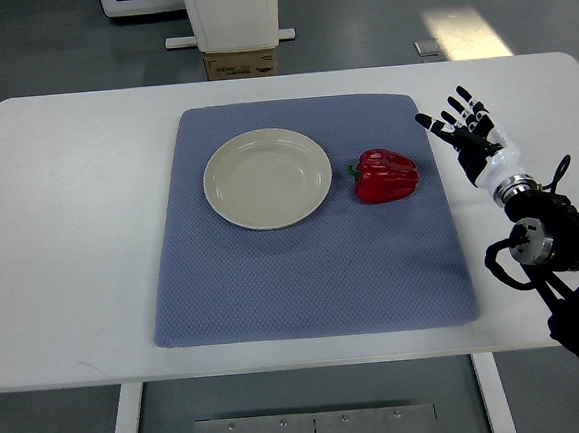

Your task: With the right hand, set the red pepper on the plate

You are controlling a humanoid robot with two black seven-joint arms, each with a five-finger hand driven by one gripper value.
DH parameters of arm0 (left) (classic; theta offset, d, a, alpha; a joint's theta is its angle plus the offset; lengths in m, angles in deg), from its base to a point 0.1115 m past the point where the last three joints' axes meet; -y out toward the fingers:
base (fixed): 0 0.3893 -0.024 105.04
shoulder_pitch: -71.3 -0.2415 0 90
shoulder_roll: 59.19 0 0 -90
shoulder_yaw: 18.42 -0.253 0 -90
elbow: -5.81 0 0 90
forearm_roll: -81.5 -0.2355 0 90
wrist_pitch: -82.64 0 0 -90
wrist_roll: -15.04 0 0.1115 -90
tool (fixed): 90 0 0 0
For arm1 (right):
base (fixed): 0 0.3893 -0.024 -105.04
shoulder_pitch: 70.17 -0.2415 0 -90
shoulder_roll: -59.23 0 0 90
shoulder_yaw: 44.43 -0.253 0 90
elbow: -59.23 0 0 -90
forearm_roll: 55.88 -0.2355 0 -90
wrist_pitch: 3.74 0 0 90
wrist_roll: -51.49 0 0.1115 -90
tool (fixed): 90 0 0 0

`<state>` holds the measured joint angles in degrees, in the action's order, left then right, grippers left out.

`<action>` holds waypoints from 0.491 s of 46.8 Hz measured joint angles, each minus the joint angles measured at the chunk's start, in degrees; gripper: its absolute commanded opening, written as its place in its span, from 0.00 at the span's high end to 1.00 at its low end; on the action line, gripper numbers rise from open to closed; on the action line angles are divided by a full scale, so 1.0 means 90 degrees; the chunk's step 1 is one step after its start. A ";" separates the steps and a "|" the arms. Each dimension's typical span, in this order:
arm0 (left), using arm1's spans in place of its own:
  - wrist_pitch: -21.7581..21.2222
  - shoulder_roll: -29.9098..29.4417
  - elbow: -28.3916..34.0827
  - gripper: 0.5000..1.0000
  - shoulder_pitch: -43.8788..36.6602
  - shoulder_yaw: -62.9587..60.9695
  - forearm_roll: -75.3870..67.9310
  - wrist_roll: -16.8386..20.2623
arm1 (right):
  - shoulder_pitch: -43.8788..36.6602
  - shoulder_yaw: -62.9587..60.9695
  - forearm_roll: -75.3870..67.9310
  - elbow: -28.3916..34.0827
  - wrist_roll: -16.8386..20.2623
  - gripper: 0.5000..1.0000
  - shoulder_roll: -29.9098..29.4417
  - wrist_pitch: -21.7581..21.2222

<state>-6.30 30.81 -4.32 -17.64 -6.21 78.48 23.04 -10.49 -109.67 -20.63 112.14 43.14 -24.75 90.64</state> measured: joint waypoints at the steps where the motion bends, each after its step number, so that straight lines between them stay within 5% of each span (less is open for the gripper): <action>1: 0.0001 0.0000 0.0001 0.00 0.0000 0.0000 0.0000 0.0000 | 0.0000 -0.0001 0.0000 0.0000 0.0000 0.00 0.0001 0.0000; 23: 0.0002 0.0000 -0.0001 0.00 0.0029 0.0000 -0.0003 0.0000 | -0.0049 -0.0006 0.0000 0.0000 0.0000 0.00 0.0005 0.0002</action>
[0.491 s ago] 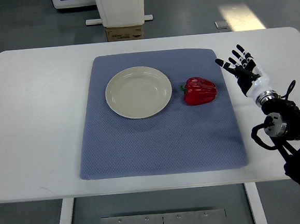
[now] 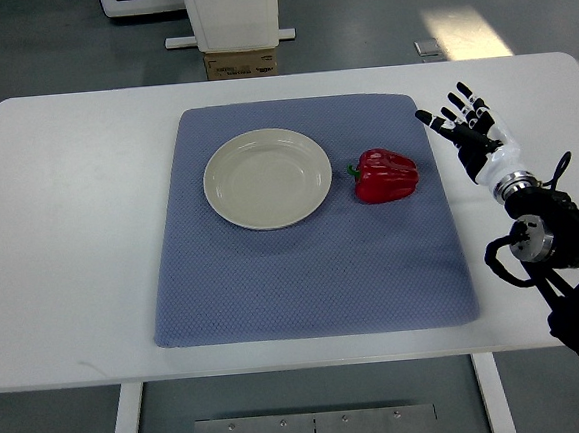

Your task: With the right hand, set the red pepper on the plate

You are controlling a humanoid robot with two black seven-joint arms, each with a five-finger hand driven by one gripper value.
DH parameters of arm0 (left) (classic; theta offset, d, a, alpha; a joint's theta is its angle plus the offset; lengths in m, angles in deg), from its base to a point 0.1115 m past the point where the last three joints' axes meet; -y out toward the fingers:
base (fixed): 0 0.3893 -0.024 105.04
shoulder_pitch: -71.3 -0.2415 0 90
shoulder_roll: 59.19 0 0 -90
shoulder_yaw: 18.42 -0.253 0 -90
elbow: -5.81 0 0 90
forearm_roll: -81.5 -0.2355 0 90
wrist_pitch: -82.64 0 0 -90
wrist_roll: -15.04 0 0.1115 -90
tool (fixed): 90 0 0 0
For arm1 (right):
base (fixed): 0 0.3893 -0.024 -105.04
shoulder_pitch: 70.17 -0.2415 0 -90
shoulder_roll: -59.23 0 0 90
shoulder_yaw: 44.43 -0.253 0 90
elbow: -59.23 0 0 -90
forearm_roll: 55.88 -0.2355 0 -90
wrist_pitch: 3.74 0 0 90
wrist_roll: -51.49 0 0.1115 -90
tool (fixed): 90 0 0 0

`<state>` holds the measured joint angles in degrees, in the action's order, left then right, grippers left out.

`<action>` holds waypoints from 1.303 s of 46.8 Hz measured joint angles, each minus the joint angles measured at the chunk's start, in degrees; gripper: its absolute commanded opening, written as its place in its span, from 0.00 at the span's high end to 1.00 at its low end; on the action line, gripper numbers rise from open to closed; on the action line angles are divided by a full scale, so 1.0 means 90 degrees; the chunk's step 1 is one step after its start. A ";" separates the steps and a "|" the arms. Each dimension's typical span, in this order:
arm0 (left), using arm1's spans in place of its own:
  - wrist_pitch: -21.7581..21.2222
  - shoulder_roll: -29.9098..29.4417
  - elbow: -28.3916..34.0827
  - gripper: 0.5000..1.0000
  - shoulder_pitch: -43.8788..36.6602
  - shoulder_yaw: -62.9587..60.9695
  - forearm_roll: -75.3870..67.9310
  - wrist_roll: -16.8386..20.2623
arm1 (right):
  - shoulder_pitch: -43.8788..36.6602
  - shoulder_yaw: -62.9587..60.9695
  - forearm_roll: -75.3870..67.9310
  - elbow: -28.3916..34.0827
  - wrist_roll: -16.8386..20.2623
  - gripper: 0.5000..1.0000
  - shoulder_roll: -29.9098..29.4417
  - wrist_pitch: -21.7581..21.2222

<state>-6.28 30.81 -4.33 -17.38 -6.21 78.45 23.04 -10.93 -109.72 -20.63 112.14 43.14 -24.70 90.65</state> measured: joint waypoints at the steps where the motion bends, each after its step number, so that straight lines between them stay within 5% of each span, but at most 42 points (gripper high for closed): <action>1: -0.0001 0.0000 0.0001 0.00 0.0000 0.0000 0.0001 0.0000 | 0.0000 0.0000 0.0000 0.0000 0.0000 0.00 0.0000 0.0000; 61: -0.0003 0.0000 0.0004 0.00 -0.0042 0.0000 0.0008 0.0000 | -0.0242 0.0008 -0.0009 0.0015 -0.0002 0.00 0.0004 -0.0010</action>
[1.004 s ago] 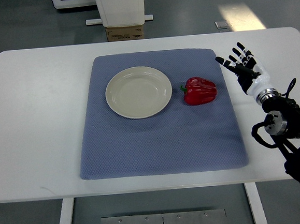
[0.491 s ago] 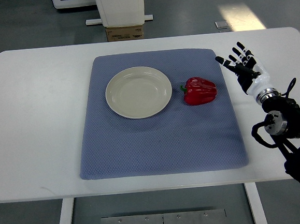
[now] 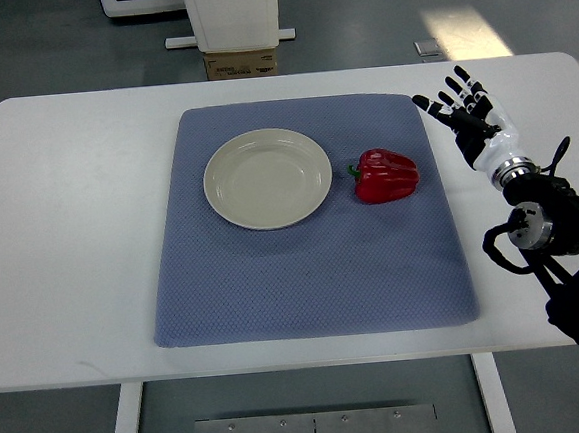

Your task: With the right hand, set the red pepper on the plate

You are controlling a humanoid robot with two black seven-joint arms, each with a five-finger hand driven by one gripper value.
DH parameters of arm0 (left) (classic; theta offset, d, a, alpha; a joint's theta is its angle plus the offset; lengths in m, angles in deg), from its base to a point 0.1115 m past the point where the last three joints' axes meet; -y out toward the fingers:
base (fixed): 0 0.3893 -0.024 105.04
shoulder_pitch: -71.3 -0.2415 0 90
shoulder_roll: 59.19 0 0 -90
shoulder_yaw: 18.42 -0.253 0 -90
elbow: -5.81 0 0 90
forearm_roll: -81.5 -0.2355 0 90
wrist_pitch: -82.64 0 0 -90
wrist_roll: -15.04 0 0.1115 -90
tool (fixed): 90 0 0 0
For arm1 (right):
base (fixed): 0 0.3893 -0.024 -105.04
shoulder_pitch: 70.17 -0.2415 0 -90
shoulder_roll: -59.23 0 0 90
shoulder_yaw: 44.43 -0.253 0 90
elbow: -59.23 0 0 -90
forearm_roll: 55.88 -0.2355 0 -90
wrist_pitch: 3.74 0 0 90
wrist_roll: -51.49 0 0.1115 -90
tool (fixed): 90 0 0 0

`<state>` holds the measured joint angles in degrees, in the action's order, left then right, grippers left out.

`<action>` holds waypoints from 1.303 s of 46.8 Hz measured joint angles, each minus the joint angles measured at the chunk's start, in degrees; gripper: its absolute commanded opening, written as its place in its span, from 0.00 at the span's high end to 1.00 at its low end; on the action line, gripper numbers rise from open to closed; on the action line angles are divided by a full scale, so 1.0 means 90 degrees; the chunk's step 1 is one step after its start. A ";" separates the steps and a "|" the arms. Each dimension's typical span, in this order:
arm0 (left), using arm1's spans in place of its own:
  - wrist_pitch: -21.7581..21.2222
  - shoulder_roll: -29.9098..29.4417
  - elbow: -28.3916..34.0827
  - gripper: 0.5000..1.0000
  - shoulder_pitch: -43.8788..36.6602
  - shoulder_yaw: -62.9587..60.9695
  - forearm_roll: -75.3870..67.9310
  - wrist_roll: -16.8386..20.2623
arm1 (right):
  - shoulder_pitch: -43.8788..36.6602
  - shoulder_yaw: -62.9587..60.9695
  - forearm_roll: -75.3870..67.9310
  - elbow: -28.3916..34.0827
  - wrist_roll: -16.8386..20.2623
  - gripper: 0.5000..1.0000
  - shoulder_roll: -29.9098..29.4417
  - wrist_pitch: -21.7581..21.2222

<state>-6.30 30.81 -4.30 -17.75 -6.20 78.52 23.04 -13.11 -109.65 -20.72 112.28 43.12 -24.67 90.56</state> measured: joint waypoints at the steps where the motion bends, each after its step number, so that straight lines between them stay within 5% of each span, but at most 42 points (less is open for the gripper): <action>1: 0.0000 0.0000 0.0000 0.00 0.0000 0.0000 0.0000 0.0000 | 0.0000 -0.0001 0.0000 0.0000 0.0000 0.00 0.0000 -0.0001; 38: 0.0000 0.0000 0.0000 0.00 -0.0002 0.0000 -0.0001 0.0000 | -0.0085 0.0220 -0.0176 0.0006 -0.0085 0.00 0.0078 -0.0199; 61: -0.0001 0.0000 0.0000 0.00 0.0003 0.0000 -0.0002 0.0000 | -0.0628 0.2284 -0.0176 0.0110 -0.0730 0.00 0.1159 -0.0280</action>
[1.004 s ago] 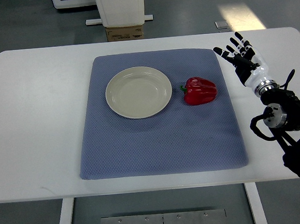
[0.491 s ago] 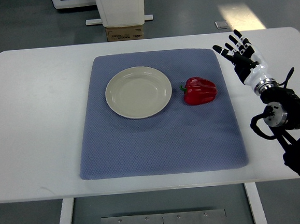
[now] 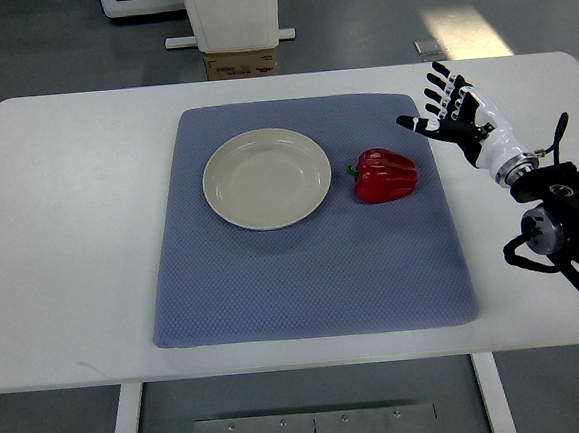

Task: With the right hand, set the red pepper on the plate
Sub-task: 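Reach the right hand forward and down toward the red bell pepper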

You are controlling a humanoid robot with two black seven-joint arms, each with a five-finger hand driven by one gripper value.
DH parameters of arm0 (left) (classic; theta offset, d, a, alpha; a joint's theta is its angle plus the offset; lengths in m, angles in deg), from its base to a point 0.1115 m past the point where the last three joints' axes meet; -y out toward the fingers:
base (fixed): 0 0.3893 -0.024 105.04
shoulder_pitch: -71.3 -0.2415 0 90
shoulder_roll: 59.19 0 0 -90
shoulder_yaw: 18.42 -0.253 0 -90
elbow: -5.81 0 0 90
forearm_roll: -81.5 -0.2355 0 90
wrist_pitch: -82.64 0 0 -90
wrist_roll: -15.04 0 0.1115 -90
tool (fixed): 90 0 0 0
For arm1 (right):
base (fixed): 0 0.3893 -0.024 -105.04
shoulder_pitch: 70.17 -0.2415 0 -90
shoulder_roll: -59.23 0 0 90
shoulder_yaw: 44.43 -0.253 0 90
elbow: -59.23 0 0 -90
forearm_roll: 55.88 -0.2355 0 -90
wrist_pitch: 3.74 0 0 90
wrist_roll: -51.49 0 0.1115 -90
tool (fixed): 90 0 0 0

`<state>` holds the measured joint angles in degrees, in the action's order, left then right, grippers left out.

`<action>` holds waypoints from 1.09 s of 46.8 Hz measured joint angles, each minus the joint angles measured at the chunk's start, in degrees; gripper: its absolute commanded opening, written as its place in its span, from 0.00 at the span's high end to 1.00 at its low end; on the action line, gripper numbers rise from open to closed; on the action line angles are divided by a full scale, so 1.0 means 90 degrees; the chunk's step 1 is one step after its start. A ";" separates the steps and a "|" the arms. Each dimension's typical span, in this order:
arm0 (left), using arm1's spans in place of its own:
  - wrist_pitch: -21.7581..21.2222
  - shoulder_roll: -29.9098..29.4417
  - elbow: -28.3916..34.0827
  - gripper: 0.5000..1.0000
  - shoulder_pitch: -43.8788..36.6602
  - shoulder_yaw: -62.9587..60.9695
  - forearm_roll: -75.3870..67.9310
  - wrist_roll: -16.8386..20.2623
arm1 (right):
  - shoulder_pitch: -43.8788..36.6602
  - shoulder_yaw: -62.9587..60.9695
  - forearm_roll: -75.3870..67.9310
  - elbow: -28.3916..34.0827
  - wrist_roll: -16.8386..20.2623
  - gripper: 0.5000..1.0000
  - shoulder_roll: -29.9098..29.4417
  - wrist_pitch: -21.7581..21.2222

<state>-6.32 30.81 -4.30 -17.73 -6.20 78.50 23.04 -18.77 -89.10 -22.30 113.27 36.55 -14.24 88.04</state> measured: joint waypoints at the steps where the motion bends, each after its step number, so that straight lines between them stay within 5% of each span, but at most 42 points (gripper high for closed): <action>1: 0.0000 0.0000 0.0000 0.00 -0.0001 0.0000 -0.0001 0.0000 | -0.0064 0.0077 0.0000 0.0010 0.0001 0.00 0.0053 -0.0034; 31: 0.0000 0.0000 0.0000 0.00 -0.0006 0.0000 0.0002 0.0000 | -0.2081 0.3146 0.0112 0.0101 -0.0043 0.00 0.0797 -0.0198; 51: 0.0000 0.0000 0.0000 0.00 -0.0005 -0.0001 0.0002 -0.0001 | -0.3108 0.5123 0.0631 0.0048 -0.0544 0.03 0.0896 -0.0178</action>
<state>-6.31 30.81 -4.30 -17.77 -6.21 78.52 23.03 -46.74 -42.99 -16.62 113.70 31.66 -6.18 86.43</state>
